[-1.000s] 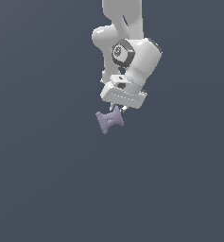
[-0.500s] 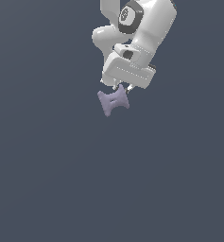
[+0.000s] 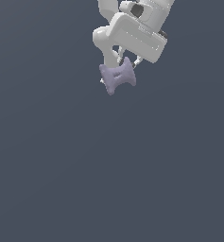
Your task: Pick up the object and move it to a goal position.
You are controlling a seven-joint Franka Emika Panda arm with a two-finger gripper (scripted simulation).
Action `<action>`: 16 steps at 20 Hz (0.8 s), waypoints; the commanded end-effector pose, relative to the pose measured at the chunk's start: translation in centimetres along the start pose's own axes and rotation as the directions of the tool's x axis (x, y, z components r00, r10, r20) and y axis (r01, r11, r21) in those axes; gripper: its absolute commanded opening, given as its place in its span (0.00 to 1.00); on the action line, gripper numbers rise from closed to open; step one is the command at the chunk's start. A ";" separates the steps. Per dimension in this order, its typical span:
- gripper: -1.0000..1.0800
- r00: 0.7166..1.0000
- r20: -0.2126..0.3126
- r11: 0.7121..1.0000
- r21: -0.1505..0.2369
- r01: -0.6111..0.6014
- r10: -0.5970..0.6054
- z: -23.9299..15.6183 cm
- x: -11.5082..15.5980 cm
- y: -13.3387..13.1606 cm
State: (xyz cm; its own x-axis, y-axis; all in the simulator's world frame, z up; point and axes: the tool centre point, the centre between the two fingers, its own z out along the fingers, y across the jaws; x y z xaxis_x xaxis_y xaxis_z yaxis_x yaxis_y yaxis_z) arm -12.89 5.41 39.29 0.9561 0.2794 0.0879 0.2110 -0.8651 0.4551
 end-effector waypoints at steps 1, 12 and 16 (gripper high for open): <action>0.00 1.000 0.001 1.000 0.000 0.000 0.000 -2.3 -0.1 0.7; 0.00 1.000 -0.001 1.000 -0.005 -0.002 0.002 -8.8 0.0 2.6; 0.00 1.000 -0.001 1.000 -0.006 -0.002 0.002 -9.6 0.1 2.9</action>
State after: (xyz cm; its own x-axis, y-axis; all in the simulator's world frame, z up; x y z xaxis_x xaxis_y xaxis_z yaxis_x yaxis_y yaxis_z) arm -14.12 6.90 48.77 0.9563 0.2781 0.0904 0.2077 -0.8635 0.4596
